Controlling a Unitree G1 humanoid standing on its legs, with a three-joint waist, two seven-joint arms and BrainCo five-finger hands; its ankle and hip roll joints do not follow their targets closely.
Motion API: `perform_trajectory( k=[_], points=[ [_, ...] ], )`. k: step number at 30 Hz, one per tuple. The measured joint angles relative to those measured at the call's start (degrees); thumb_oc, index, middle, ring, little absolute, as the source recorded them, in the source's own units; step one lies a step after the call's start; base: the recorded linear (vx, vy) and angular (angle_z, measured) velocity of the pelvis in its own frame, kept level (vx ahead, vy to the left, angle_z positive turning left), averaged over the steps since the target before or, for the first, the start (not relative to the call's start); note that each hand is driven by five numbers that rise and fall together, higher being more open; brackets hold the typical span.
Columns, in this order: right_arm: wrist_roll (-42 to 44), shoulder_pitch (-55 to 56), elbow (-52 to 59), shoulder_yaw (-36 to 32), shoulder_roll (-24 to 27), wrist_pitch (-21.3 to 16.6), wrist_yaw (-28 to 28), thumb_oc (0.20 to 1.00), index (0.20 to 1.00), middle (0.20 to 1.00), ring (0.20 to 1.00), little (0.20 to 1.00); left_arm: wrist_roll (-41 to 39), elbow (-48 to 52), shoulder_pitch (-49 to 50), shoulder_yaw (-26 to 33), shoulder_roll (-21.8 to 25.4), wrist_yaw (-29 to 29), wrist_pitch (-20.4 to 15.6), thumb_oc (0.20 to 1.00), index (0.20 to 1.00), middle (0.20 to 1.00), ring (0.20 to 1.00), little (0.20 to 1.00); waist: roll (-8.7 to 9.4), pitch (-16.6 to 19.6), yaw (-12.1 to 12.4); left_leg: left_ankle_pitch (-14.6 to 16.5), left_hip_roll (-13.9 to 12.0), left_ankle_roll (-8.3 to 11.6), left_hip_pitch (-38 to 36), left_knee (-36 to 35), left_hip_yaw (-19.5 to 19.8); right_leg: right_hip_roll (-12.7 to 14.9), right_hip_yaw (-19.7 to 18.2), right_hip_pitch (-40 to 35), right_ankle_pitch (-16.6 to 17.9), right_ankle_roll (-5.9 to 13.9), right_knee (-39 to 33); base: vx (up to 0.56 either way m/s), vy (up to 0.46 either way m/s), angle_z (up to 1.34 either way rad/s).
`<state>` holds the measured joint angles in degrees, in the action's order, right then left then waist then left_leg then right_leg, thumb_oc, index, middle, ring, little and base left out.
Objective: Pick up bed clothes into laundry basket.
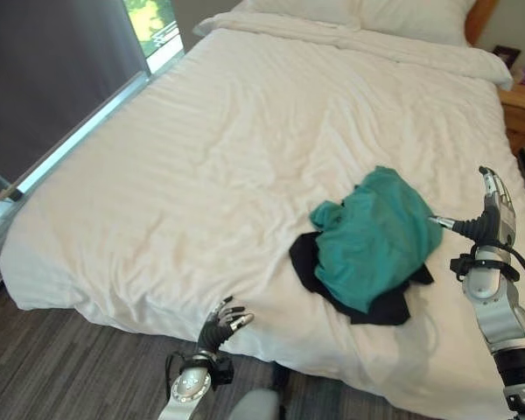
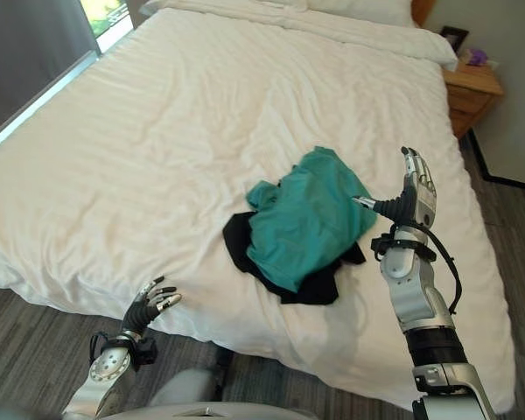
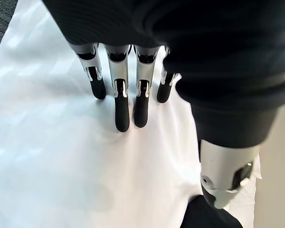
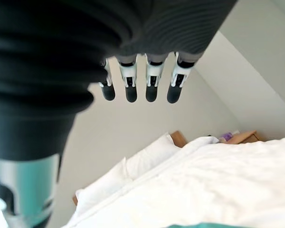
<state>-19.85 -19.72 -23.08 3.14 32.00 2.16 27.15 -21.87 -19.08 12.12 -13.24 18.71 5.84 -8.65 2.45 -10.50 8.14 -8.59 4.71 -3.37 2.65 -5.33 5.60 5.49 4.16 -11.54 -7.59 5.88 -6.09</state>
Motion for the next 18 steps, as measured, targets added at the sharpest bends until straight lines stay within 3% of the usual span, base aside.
perform_trajectory(
  k=[2, 3, 8, 13, 14, 15, 18],
  points=[
    [1.6, -4.0, -7.0, 4.0, 0.0, 0.4, -0.1, 1.000, 1.000, 1.000, 1.000, 1.000, -0.7, 0.0, 1.2, -0.2, 0.1, -0.1, 0.0, 1.000, 1.000, 1.000, 1.000, 1.000, 0.53, 0.3, 0.2, 0.9, 0.7, 0.06, -0.4, -0.2, 0.8, 0.2, -0.1, 1.3, 4.0, 0.47, 0.0, 0.04, 0.011, 0.21],
    [3.1, -7.8, -13.0, 7.6, -0.2, 0.9, -0.5, 1.000, 1.000, 1.000, 1.000, 1.000, -2.2, 0.1, 1.5, -0.9, 0.2, -0.4, 0.0, 1.000, 1.000, 1.000, 1.000, 1.000, 0.74, 0.5, 1.6, 1.3, 0.6, 0.46, -0.1, -0.2, 0.7, 0.0, -0.1, 1.6, 4.0, 0.47, 0.0, 0.04, 0.013, 0.10],
    [8.2, -17.9, -35.3, 15.8, -4.4, 1.0, -4.5, 1.000, 1.000, 1.000, 1.000, 1.000, -5.1, 0.1, 1.3, -2.5, 0.4, -1.6, 0.0, 1.000, 1.000, 1.000, 1.000, 1.000, 0.73, 0.6, 3.7, 0.6, 0.3, 0.81, 1.3, 0.0, 2.2, -1.0, 1.7, 2.4, 4.3, 0.12, 0.3, 0.00, -0.001, 0.16],
    [16.7, -20.3, -49.6, 12.4, -10.6, 0.7, -7.8, 1.000, 1.000, 1.000, 1.000, 1.000, -7.0, 0.0, 0.9, -3.4, 0.7, -2.3, 0.1, 1.000, 1.000, 1.000, 1.000, 1.000, 0.81, 0.6, 5.3, 0.5, 0.1, 1.18, 2.5, 0.0, 3.6, -1.7, 2.8, 3.2, 4.1, -0.09, 0.3, 0.02, -0.017, 0.16],
    [17.9, -21.0, -51.3, 12.4, -10.7, 0.7, -7.9, 0.740, 0.740, 0.740, 0.740, 0.740, -7.0, 0.0, 0.8, -3.4, 0.8, -2.5, 0.1, 1.000, 1.000, 1.000, 1.000, 1.000, 0.81, 0.6, 5.4, 0.4, 0.1, 1.25, 2.5, 0.0, 4.0, -1.7, 3.2, 3.2, 4.0, -0.09, 0.3, 0.03, -0.027, 0.15],
    [19.9, -22.0, -53.5, 11.8, -10.3, 0.3, -9.4, 0.200, 0.200, 0.200, 0.200, 0.200, -7.1, 0.0, 0.5, -3.4, 1.0, -3.3, 0.4, 1.000, 1.000, 1.000, 1.000, 1.000, 1.08, 0.6, 5.8, 0.4, 0.1, 1.63, 2.4, 0.0, 4.5, -1.8, 3.7, 2.9, 3.9, -0.10, 0.2, 0.02, -0.022, 0.16],
    [21.6, -22.7, -54.3, 11.3, -9.5, 0.4, -10.7, 0.200, 0.200, 0.200, 0.200, 0.200, -7.1, 0.0, 0.5, -3.4, 1.8, -4.1, 0.6, 1.000, 1.000, 1.000, 1.000, 1.000, 2.15, 0.6, 6.3, 0.8, 0.0, 2.34, 2.6, 0.0, 4.6, -1.7, 4.1, 2.9, 3.4, -0.57, 0.1, 0.02, -0.009, 0.08]
  ],
)
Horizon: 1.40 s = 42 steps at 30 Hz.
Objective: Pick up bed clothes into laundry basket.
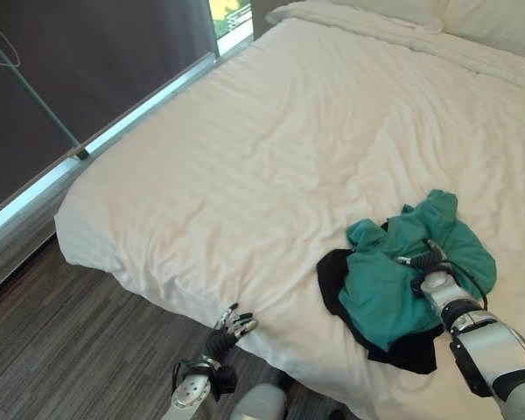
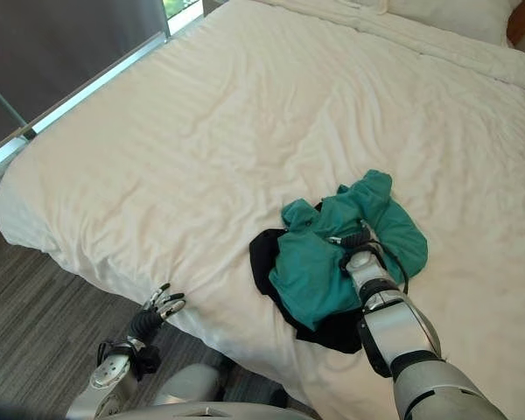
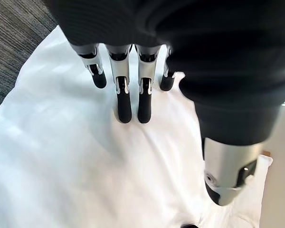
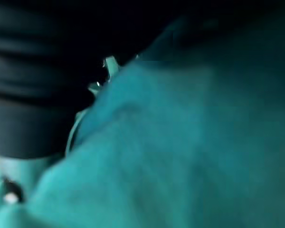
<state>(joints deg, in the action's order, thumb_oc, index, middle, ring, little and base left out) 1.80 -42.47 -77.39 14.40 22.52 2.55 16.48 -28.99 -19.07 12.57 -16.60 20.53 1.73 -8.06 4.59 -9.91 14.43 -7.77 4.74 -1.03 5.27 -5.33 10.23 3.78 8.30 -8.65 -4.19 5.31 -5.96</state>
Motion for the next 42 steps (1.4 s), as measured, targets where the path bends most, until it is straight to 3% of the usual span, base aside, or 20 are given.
perform_trajectory(
  k=[5, 6, 7, 8, 11, 14, 19, 25, 28, 31, 33, 34, 35, 36, 37, 39, 42],
  points=[
    [5.1, -1.6, 6.3, -0.4, 5.5, 0.5, -3.2, 0.200, 0.200, 0.200, 0.200, 0.200, 0.0, 0.1, -0.4, 0.0, 0.7, -0.4, 1.2, 1.000, 1.000, 1.000, 1.000, 1.000, 0.61, 0.1, -0.4, -0.2, -0.2, 0.10, 0.3, 0.0, -0.2, 0.0, -0.1, 0.4, 0.2, -0.34, 0.0, -0.01, 0.013, -0.02],
    [5.6, -1.4, 10.2, -0.3, 6.3, 1.3, -3.3, 0.200, 0.200, 0.200, 0.200, 0.200, -0.1, 0.1, -0.7, 0.0, 0.8, -0.2, 1.3, 1.000, 1.000, 1.000, 1.000, 1.000, 0.74, 0.0, -1.5, -0.2, -0.2, 0.07, 0.3, 0.0, -0.4, 0.1, -0.4, 0.6, 0.3, -0.47, -0.1, -0.04, 0.047, -0.09],
    [5.8, -1.5, 15.9, 0.1, 7.1, 1.2, -3.1, 0.200, 0.200, 0.200, 0.200, 0.200, -0.1, 0.2, -1.2, -0.1, 1.2, 0.0, 1.5, 1.000, 1.000, 1.000, 1.000, 1.000, 0.58, 0.0, -2.0, -0.3, -0.2, -0.01, 0.4, 0.0, -0.6, 0.1, -0.6, 0.8, 0.4, -0.45, 0.1, -0.03, 0.046, -0.25],
    [5.8, -0.7, 29.4, 0.1, 9.0, 0.6, -2.8, 0.200, 0.200, 0.200, 0.200, 0.200, -0.1, 0.4, -1.5, 0.5, 1.4, 0.9, 2.0, 1.000, 1.000, 1.000, 1.000, 1.000, 0.40, -0.1, -3.6, -0.3, -0.5, 0.01, 0.6, 0.0, -1.9, 0.2, -1.7, 1.4, 0.7, -0.38, 0.0, -0.01, 0.019, -0.42],
    [5.7, -0.3, 46.2, -0.1, 13.8, -1.1, -2.4, 0.200, 0.200, 0.200, 0.200, 0.200, -0.1, 0.4, -0.3, 1.5, 2.2, 2.4, 2.4, 1.000, 1.000, 1.000, 1.000, 1.000, -0.01, -0.1, -5.2, -0.5, -0.5, -0.31, 0.0, 0.0, -3.3, 0.5, -2.9, 1.3, 0.9, -0.20, 0.1, 0.00, 0.021, -0.25],
    [5.5, 3.0, 59.3, -5.0, 19.1, -3.0, -0.5, 0.200, 0.200, 0.200, 0.200, 0.200, 0.0, 2.7, 1.0, 2.3, 2.8, 2.6, 2.7, 1.000, 1.000, 1.000, 1.000, 1.000, 0.08, -0.2, -5.9, 0.0, -0.5, 0.02, -0.8, 0.0, -3.9, 0.7, -3.8, 0.8, 0.9, -0.12, 0.0, 0.01, 0.012, -0.08],
    [5.5, 10.5, 65.7, -12.9, 23.5, -4.4, 1.0, 0.200, 0.200, 0.200, 0.200, 0.200, 0.1, 6.7, 1.5, 1.8, 3.7, 2.6, 3.7, 1.000, 1.000, 1.000, 1.000, 1.000, -0.73, -0.2, -6.4, 0.6, -0.8, -0.40, -1.3, -0.1, -5.1, 0.7, -5.1, 0.8, 1.1, -0.22, 0.0, 0.01, -0.007, -0.17],
    [4.8, 16.5, 64.8, -20.9, 27.2, -5.2, 4.5, 0.200, 0.200, 0.200, 0.200, 0.200, 1.5, 10.7, 2.5, 1.1, 7.2, 3.0, 5.3, 1.000, 1.000, 1.000, 1.000, 1.000, -2.07, -0.1, -9.3, 0.6, -1.3, -0.45, -1.2, 0.0, -6.8, 0.7, -6.0, 1.5, 1.6, -0.61, -0.1, 0.00, -0.006, -0.07],
    [4.8, 22.0, 61.9, -27.8, 27.1, -6.6, 7.4, 0.200, 0.200, 0.200, 0.200, 0.200, 5.9, 17.9, 1.5, 1.4, 11.0, 3.9, 5.6, 1.000, 1.000, 1.000, 1.000, 1.000, -2.21, -0.1, -9.4, 0.5, -1.5, -0.52, -1.3, 0.0, -7.9, 0.8, -6.2, 1.5, 1.7, -0.55, 0.1, -0.01, -0.003, -0.01],
    [4.7, 27.2, 53.5, -31.9, 27.1, -7.0, 11.8, 0.200, 0.200, 0.200, 0.200, 0.200, 13.3, 28.4, -8.9, 3.4, 14.1, 7.4, 4.4, 1.000, 1.000, 1.000, 1.000, 1.000, -2.86, 0.0, -10.5, 0.5, -1.6, -0.58, -1.6, 0.0, -8.6, 0.9, -7.2, 1.4, 1.8, -0.13, 0.1, 0.00, -0.003, -0.20],
    [4.8, 29.8, 42.1, -32.3, 27.2, -7.0, 12.7, 0.200, 0.200, 0.200, 0.200, 0.200, 17.2, 36.4, -21.8, 6.0, 15.3, 10.2, 1.6, 1.000, 1.000, 1.000, 1.000, 1.000, -3.10, 0.1, -12.0, 0.6, -1.6, -0.71, -1.8, 0.0, -9.8, 1.1, -8.3, 1.7, 2.3, 0.37, 0.0, -0.01, -0.005, -0.21],
    [5.5, 29.4, 36.6, -32.3, 27.1, -5.2, 12.6, 0.200, 0.200, 0.200, 0.200, 0.200, 19.4, 39.8, -29.4, 7.0, 15.9, 11.1, -1.3, 1.000, 1.000, 1.000, 1.000, 1.000, -3.22, 0.4, -12.6, 0.4, -1.6, -0.70, -1.9, 0.0, -9.8, 1.1, -8.3, 1.6, 2.8, 0.70, 0.3, -0.02, -0.009, -0.10],
    [5.6, 29.4, 36.2, -32.3, 27.1, -4.9, 12.5, 0.200, 0.200, 0.200, 0.200, 0.200, 19.6, 40.2, -30.1, 7.1, 15.8, 11.2, -1.7, 1.000, 1.000, 1.000, 1.000, 1.000, -3.26, 0.4, -12.7, 0.4, -1.5, -0.71, -1.8, 0.0, -9.9, 1.1, -8.4, 1.5, 2.8, 0.71, 0.3, -0.01, -0.010, -0.34],
    [6.0, 29.7, 34.0, -32.6, 27.3, -4.2, 12.5, 0.200, 0.200, 0.200, 0.200, 0.200, 21.5, 44.4, -36.0, 8.4, 15.3, 12.7, -6.0, 1.000, 1.000, 1.000, 1.000, 1.000, -4.55, 1.2, -15.2, 0.7, -1.2, -0.93, -2.4, 0.0, -11.1, 1.6, -9.1, 1.4, 2.9, 0.89, 0.3, -0.01, -0.001, -0.31],
    [5.9, 30.0, 30.4, -32.6, 28.3, -4.8, 12.2, 0.200, 0.200, 0.200, 0.200, 0.200, 22.7, 45.3, -38.8, 6.6, 15.6, 12.9, -6.7, 1.000, 1.000, 1.000, 1.000, 1.000, -4.94, 1.5, -16.0, 0.7, -1.2, -1.03, -2.8, -0.1, -11.3, 1.7, -8.9, 1.1, 2.9, 0.91, 0.3, -0.02, 0.001, -0.32],
    [7.1, 33.0, 19.4, -33.0, 31.3, -3.8, 10.1, 0.200, 0.200, 0.200, 0.200, 0.200, 24.1, 45.9, -42.8, 5.4, 16.3, 12.6, -7.8, 1.000, 1.000, 1.000, 1.000, 1.000, -5.68, 2.2, -16.3, 0.9, -1.4, -0.87, -3.2, -0.1, -11.5, 1.5, -8.8, 0.9, 2.8, 1.02, 0.3, -0.02, -0.003, -0.09],
    [7.7, 37.0, 13.7, -33.8, 31.4, -2.8, 7.8, 0.200, 0.200, 0.200, 0.200, 0.200, 24.1, 46.4, -38.7, 5.9, 16.1, 12.3, -8.0, 1.000, 1.000, 1.000, 1.000, 1.000, -6.58, 2.7, -16.6, 1.2, -2.2, -0.46, -3.6, -0.4, -11.3, 0.8, -8.6, 0.5, 2.5, 0.58, 0.2, -0.02, -0.015, -0.01]
  ],
)
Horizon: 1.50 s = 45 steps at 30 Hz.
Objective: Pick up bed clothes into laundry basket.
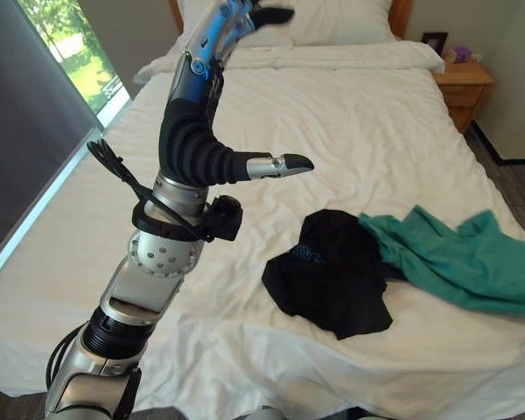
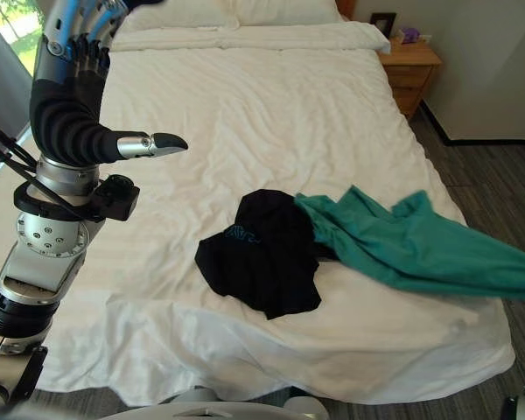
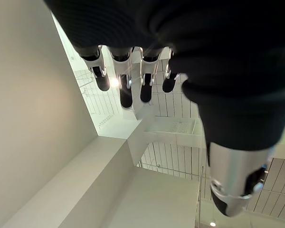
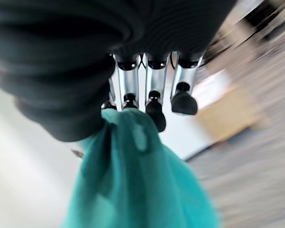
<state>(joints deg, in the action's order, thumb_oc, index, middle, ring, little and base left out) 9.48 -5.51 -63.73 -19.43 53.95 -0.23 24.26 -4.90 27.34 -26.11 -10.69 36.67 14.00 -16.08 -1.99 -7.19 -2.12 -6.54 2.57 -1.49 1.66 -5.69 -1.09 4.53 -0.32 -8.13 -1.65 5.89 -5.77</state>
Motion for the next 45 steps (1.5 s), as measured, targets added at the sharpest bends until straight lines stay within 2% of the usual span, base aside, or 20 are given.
perform_trajectory(
  k=[5, 8, 12, 15, 16, 21, 23, 24, 25, 27, 32, 33, 35, 36, 37, 38, 40, 43, 44, 45],
  points=[
    [2.2, 7.6, -7.7, -4.4, -2.9, -0.2, -3.3, 0.200, 0.200, 0.200, 0.200, 0.200, -0.1, 0.3, 13.3, 5.0, -0.1, -1.3, 0.2, 1.000, 1.000, 1.000, 1.000, 1.000, -0.29, 0.2, 1.0, 0.1, -0.8, 0.42, 0.2, 0.0, 2.6, -1.3, 3.0, -1.0, -0.5, -1.21, 0.0, -0.04, -0.047, 0.30],
    [2.8, 6.6, -11.8, -3.0, -5.4, 0.4, -5.0, 0.200, 0.200, 0.200, 0.200, 0.200, -0.5, -1.1, 13.9, 4.9, 0.5, -1.6, 0.5, 1.000, 1.000, 1.000, 1.000, 1.000, 0.51, 0.5, 1.3, 0.1, -1.0, 0.44, 0.2, 0.0, 3.5, -1.6, 4.6, -1.2, -0.7, -1.75, -0.2, -0.03, -0.055, 0.27],
    [2.8, 5.2, -14.0, 3.2, -10.5, 0.4, -7.1, 0.200, 0.200, 0.200, 0.200, 0.200, -0.4, -6.2, 9.4, -1.3, 0.5, -2.3, 0.7, 1.000, 1.000, 1.000, 1.000, 1.000, 0.39, 1.1, 1.7, 0.1, -1.0, 0.44, 0.3, 0.0, 3.4, -1.6, 4.5, -1.2, -0.9, -1.90, -0.3, -0.01, -0.022, 0.02],
    [2.6, 4.2, -14.3, 7.7, -16.5, 1.1, -9.0, 0.200, 0.200, 0.200, 0.200, 0.200, 1.7, -14.2, 3.4, -10.0, -0.5, -3.2, 2.4, 1.000, 1.000, 1.000, 1.000, 1.000, 0.50, 1.2, 1.0, -0.6, -1.0, 0.90, 0.2, 0.0, 3.0, -1.6, 4.1, -1.1, -0.8, -1.84, -0.2, -0.01, -0.010, -0.09],
    [1.6, 5.0, -13.7, 13.7, -19.5, 0.7, -8.9, 0.200, 0.200, 0.200, 0.200, 0.200, 4.2, -20.9, -2.0, -16.7, -1.9, -3.0, 2.7, 1.000, 1.000, 1.000, 1.000, 1.000, 0.44, 1.3, 0.2, -0.5, -1.1, 0.95, 0.1, 0.0, 2.4, -1.5, 3.5, -1.1, -0.9, -1.74, -0.3, -0.02, -0.007, -0.23],
    [-1.2, 6.1, -13.5, 20.9, -31.8, 0.0, -11.7, 0.200, 0.200, 0.200, 0.200, 0.200, 11.0, -34.8, -10.4, -26.3, -9.1, -3.0, 5.7, 1.000, 1.000, 1.000, 1.000, 1.000, 0.42, 1.5, -4.2, -0.4, -1.5, 1.07, -0.5, 0.3, 0.5, -1.5, 1.8, -0.9, -0.7, -1.68, -0.3, 0.01, 0.000, -0.19],
    [-2.9, 6.8, -13.5, 21.4, -35.0, 0.7, -13.9, 0.200, 0.200, 0.200, 0.200, 0.200, 13.3, -39.2, -12.3, -28.6, -11.1, -3.2, 6.9, 1.000, 1.000, 1.000, 1.000, 1.000, -0.62, 1.7, -5.2, 0.0, -1.8, 1.37, -0.5, 0.0, -0.9, -1.6, 0.2, -0.3, -0.6, -1.80, -0.1, 0.01, 0.003, -0.43],
    [-2.9, 7.6, -13.7, 21.9, -35.3, 0.9, -13.9, 0.200, 0.200, 0.200, 0.200, 0.200, 14.0, -40.0, -12.7, -29.1, -11.9, -3.0, 6.9, 1.000, 1.000, 1.000, 1.000, 1.000, -0.70, 1.7, -6.1, 0.0, -1.9, 1.36, -0.4, 0.2, -1.4, -1.6, -0.1, 0.1, -0.5, -1.77, -0.2, 0.02, 0.000, -0.34],
    [-2.9, 9.5, -13.8, 22.1, -35.8, 0.9, -14.1, 0.200, 0.200, 0.200, 0.200, 0.200, 16.6, -47.5, -15.9, -32.4, -13.7, -3.0, 7.0, 1.000, 1.000, 1.000, 1.000, 1.000, -1.02, 1.7, -6.6, 0.2, -2.2, 1.53, -0.4, 0.0, -2.0, -1.7, -0.5, 0.4, -0.6, -1.70, -0.2, 0.03, -0.010, -0.16],
    [-2.8, 11.0, -13.6, 22.3, -37.1, 0.7, -14.3, 0.200, 0.200, 0.200, 0.200, 0.200, 19.0, -54.4, -17.0, -34.0, -15.9, -3.0, 8.8, 1.000, 1.000, 1.000, 1.000, 1.000, -1.12, 1.8, -8.1, 0.5, -2.6, 1.98, -0.4, 0.0, -2.3, -1.9, -0.9, 0.7, -0.6, -1.71, -0.2, 0.02, -0.009, -0.18],
    [-2.7, 12.3, -13.7, 22.8, -38.3, 0.7, -14.5, 0.200, 0.200, 0.200, 0.200, 0.200, 25.5, -72.9, -17.3, -37.7, -22.2, -3.0, 11.4, 1.000, 1.000, 1.000, 1.000, 1.000, -1.40, 1.6, -9.3, 0.7, -3.7, 2.27, 0.4, 0.0, -4.0, -2.8, -2.5, 2.2, -0.3, -2.19, -0.1, -0.02, -0.026, -0.22],
    [-2.6, 12.1, -13.7, 23.0, -38.1, 0.7, -14.4, 0.200, 0.200, 0.200, 0.200, 0.200, 27.8, -77.6, -16.3, -38.3, -23.3, -2.9, 12.1, 1.000, 1.000, 1.000, 1.000, 1.000, -1.80, 1.7, -9.5, 0.7, -4.0, 2.29, 1.1, 0.0, -4.4, -3.0, -2.7, 3.1, -0.2, -2.39, -0.2, -0.07, -0.037, -0.13],
    [-1.9, 8.9, -14.2, 24.5, -37.7, 0.6, -13.8, 0.200, 0.200, 0.200, 0.200, 0.200, 32.2, -93.3, -16.0, -38.4, -27.0, -1.9, 14.5, 1.000, 1.000, 1.000, 1.000, 1.000, -0.84, 0.7, -10.3, 0.7, -4.6, 2.33, 2.4, 0.3, -5.0, -3.5, -3.4, 4.8, 0.2, -2.83, 0.0, -0.07, -0.054, -0.18],
    [-1.7, 8.0, -13.7, 24.6, -37.6, 0.1, -13.4, 0.200, 0.200, 0.200, 0.200, 0.200, 33.2, -94.9, -15.6, -38.2, -26.3, -1.2, 14.8, 0.520, 0.520, 0.520, 0.520, 0.520, -1.17, 0.2, -10.5, 0.6, -4.7, 2.34, 2.6, 0.3, -5.1, -3.6, -3.4, 5.0, 0.3, -2.93, 0.1, -0.06, -0.060, -0.12],
    [-1.5, 6.7, -13.7, 25.1, -37.0, 0.0, -13.4, 0.200, 0.200, 0.200, 0.200, 0.200, 35.1, -95.8, -16.0, -37.6, -26.1, -0.5, 14.3, 0.253, 0.253, 0.253, 0.253, 0.253, -0.91, 0.0, -10.0, 0.6, -4.9, 2.36, 3.0, 0.3, -5.1, -3.8, -3.4, 5.4, 0.3, -2.94, 0.1, -0.06, -0.059, -0.06],
    [-0.3, 5.4, -13.6, 25.3, -36.0, -0.2, -13.4, 0.200, 0.200, 0.200, 0.200, 0.200, 37.1, -95.8, -16.3, -37.4, -24.8, -0.3, 13.5, 0.200, 0.200, 0.200, 0.200, 0.200, -0.82, 0.0, -10.2, 0.6, -5.1, 2.38, 3.2, 0.3, -5.7, -3.9, -3.8, 5.7, 0.3, -2.89, 0.1, -0.04, -0.050, -0.15],
    [0.2, 4.1, -12.6, 25.9, -33.9, -1.5, -13.2, 0.200, 0.200, 0.200, 0.200, 0.200, 41.5, -95.3, -17.9, -37.4, -24.1, -0.2, 14.0, 0.200, 0.200, 0.200, 0.200, 0.200, -1.21, -0.3, -10.1, 0.6, -5.2, 2.40, 3.1, 0.3, -6.2, -3.9, -4.3, 5.9, 0.2, -2.81, 0.1, -0.05, -0.071, -0.16],
    [0.6, 0.8, -9.9, 30.4, -32.0, -1.1, -12.8, 0.200, 0.200, 0.200, 0.200, 0.200, 49.2, -93.5, -21.8, -42.9, -17.7, -2.0, 14.8, 0.200, 0.200, 0.200, 0.200, 0.200, -2.86, -1.2, -10.3, 0.5, -5.8, 2.56, 3.0, 0.3, -6.6, -4.6, -4.9, 5.9, 0.4, -3.11, 0.1, -0.05, -0.041, -0.13],
    [0.6, -0.4, -9.4, 34.3, -31.9, -1.3, -12.9, 0.200, 0.200, 0.200, 0.200, 0.200, 51.5, -91.3, -22.2, -43.1, -15.7, -2.8, 15.1, 0.200, 0.200, 0.200, 0.200, 0.200, -3.15, -1.5, -10.4, 0.3, -6.1, 2.74, 2.9, 0.3, -6.7, -4.8, -5.2, 6.1, 0.7, -3.43, 0.1, -0.13, -0.011, -0.11],
    [0.5, -1.6, -7.6, 34.8, -32.2, -2.3, -13.2, 0.200, 0.200, 0.200, 0.200, 0.200, 52.9, -89.9, -23.0, -43.3, -14.9, -2.8, 16.3, 0.200, 0.200, 0.200, 0.200, 0.200, -3.63, -1.9, -10.0, 0.1, -6.3, 2.91, 2.4, 0.4, -6.8, -5.0, -5.8, 6.1, 1.1, -3.52, 0.1, -0.22, -0.022, -0.42]
  ],
)
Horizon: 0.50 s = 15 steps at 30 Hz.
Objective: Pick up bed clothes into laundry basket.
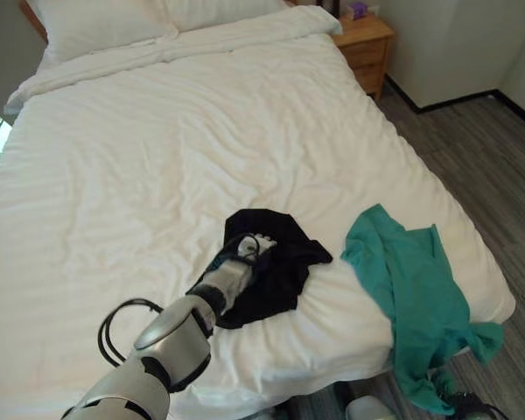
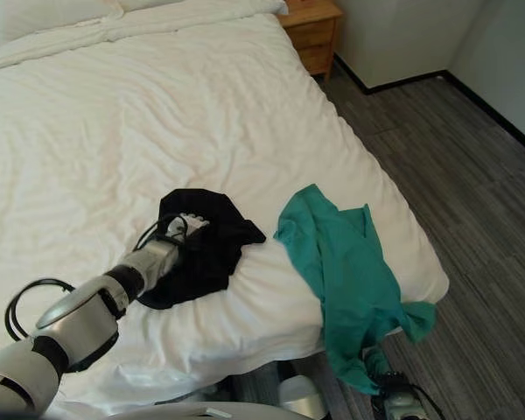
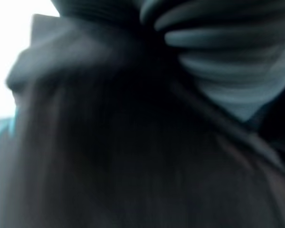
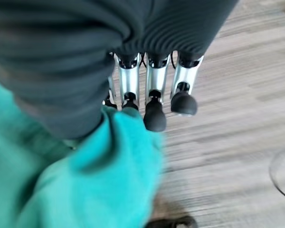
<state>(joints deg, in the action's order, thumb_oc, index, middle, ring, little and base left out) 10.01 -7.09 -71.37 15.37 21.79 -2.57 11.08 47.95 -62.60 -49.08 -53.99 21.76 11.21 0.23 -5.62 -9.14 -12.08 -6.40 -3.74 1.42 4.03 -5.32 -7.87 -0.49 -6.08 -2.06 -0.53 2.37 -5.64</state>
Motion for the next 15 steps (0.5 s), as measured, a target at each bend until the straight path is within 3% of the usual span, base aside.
perform_trajectory(
  k=[2, 3, 5, 6, 7, 9, 10, 11, 12, 13, 14, 15],
  points=[
    [-0.1, -5.6, -0.9, 2.8, -1.4, -0.8, -0.3, 0.200, 0.200, 0.200, 0.200, 0.200, 0.0, 0.2, -4.6, 0.2, 3.0, -0.1, 0.4, 0.200, 0.200, 0.200, 0.200, 0.200, 2.12, -3.1, 3.7, -6.5, 1.6, 4.06, -0.5, 0.1, 10.3, 1.5, -3.9, 2.9, -0.1, -0.63, 4.1, -0.23, 0.000, -0.90],
    [-1.1, -8.7, -0.8, 3.1, -1.4, -1.1, -0.3, 0.200, 0.200, 0.200, 0.200, 0.200, -1.6, 0.4, -7.8, 2.4, 5.7, -0.1, 0.3, 0.200, 0.200, 0.200, 0.200, 0.200, 3.40, -4.1, 4.4, -6.0, 3.2, 4.97, 0.0, 2.3, 17.7, 2.5, -6.6, 4.2, 0.4, -0.44, 5.6, -0.23, 0.129, -1.16],
    [-3.0, -11.6, 2.8, 5.1, -0.6, 0.1, 0.6, 0.200, 0.200, 0.200, 0.200, 0.200, -7.0, 4.6, -19.2, 5.0, 13.9, 0.7, 0.8, 0.200, 0.200, 0.200, 0.200, 0.200, 4.34, -4.7, 4.3, 5.6, 5.3, 7.88, -3.0, 10.2, 28.4, 2.4, -9.1, 4.6, 1.2, 0.39, 6.3, -0.16, 0.189, -0.95],
    [-3.7, -11.4, 5.4, 5.7, -0.2, 1.1, 0.6, 0.200, 0.200, 0.200, 0.200, 0.200, -8.5, 9.2, -22.2, 6.1, 16.9, 1.7, 1.2, 0.200, 0.200, 0.200, 0.200, 0.200, 4.68, -5.0, 4.4, 8.9, 5.3, 8.47, -3.9, 12.6, 30.1, 1.8, -9.5, 4.6, 1.5, 0.60, 6.3, -0.11, 0.142, -0.60],
    [-5.5, -11.1, 13.2, 4.9, 2.8, 1.2, 1.3, 0.200, 0.200, 0.200, 0.200, 0.200, -13.3, 24.8, -30.9, 8.6, 23.6, 8.1, 2.5, 0.200, 0.200, 0.200, 0.200, 0.200, 5.08, -5.1, 4.3, 12.6, 5.5, 9.01, -5.2, 13.7, 31.7, 1.7, -10.0, 4.2, 1.6, 0.62, 6.4, -0.13, 0.144, -0.32],
    [-5.7, -12.5, 16.2, 2.8, 6.9, 2.1, 2.7, 0.200, 0.200, 0.200, 0.200, 0.200, -17.8, 38.4, -30.9, 19.3, 20.4, 14.5, 2.7, 0.200, 0.200, 0.200, 0.200, 0.200, 3.13, -4.1, 4.3, 12.6, 4.9, 6.20, -9.0, 8.9, 28.1, 2.2, -7.3, 2.5, 1.4, 0.94, 6.3, -0.30, 0.213, 0.18],
    [-5.8, -11.3, 20.5, 1.1, 10.3, 5.3, 2.9, 0.200, 0.200, 0.200, 0.200, 0.200, -20.8, 47.2, -27.1, 26.8, 14.1, 17.6, 1.8, 0.200, 0.200, 0.200, 0.200, 0.200, 2.47, -3.4, 4.2, 12.7, 5.4, 4.02, -9.6, 6.7, 26.3, 2.9, -5.0, 3.0, 2.0, 2.29, 6.4, -0.46, 0.277, 0.39],
    [-6.2, -10.4, 23.9, 0.7, 11.8, 6.2, 3.0, 0.200, 0.200, 0.200, 0.200, 0.200, -21.9, 52.8, -23.6, 31.5, 11.5, 18.6, 1.4, 0.200, 0.200, 0.200, 0.200, 0.200, 2.45, -3.4, 4.4, 12.0, 6.1, 2.80, -9.4, 6.0, 25.4, 3.3, -4.8, 3.4, 2.2, 2.62, 6.6, -0.38, 0.191, -0.46],
    [-9.0, -7.3, 40.5, -1.8, 16.3, 5.6, 3.5, 0.200, 0.200, 0.200, 0.200, 0.200, -23.1, 73.3, -7.0, 39.8, 5.6, 20.4, -1.7, 0.200, 0.200, 0.200, 0.200, 0.200, 2.79, -3.5, 5.1, 10.8, 6.9, 0.33, -8.6, 5.6, 21.4, 4.0, -4.5, 6.4, 4.7, 5.55, 6.9, -0.36, 0.184, -1.14],
    [-10.2, -8.3, 43.2, -1.7, 16.6, 3.1, 4.5, 0.200, 0.200, 0.200, 0.200, 0.200, -23.0, 76.6, -2.2, 38.0, 5.4, 20.5, -3.2, 0.200, 0.200, 0.200, 0.200, 0.200, 4.84, -3.6, 5.1, 11.0, 7.7, -0.06, -9.5, 4.6, 19.7, 4.8, -3.1, 6.5, 4.8, 5.59, 6.0, -0.24, 0.085, -1.30],
    [-11.4, -8.9, 45.0, -3.4, 16.7, 3.1, 5.2, 0.200, 0.200, 0.200, 0.200, 0.200, -22.8, 75.8, -1.3, 34.8, 3.8, 19.9, -4.0, 0.200, 0.200, 0.200, 0.200, 0.200, 6.52, -3.5, 4.8, 10.8, 8.6, -1.81, -9.7, 4.7, 19.3, 5.4, -3.2, 6.7, 5.8, 5.43, 5.5, -0.21, 0.069, -0.58],
    [-12.5, -9.2, 48.0, -3.9, 17.9, 3.4, 5.4, 0.200, 0.200, 0.200, 0.200, 0.200, -22.8, 74.9, -0.5, 32.7, 2.1, 19.2, -3.9, 0.200, 0.200, 0.200, 0.200, 0.200, 7.37, -3.5, 4.5, 10.6, 9.5, -2.19, -9.0, 5.4, 19.0, 6.1, -2.9, 7.2, 6.6, 5.87, 5.7, -0.23, 0.038, -0.29]
  ],
)
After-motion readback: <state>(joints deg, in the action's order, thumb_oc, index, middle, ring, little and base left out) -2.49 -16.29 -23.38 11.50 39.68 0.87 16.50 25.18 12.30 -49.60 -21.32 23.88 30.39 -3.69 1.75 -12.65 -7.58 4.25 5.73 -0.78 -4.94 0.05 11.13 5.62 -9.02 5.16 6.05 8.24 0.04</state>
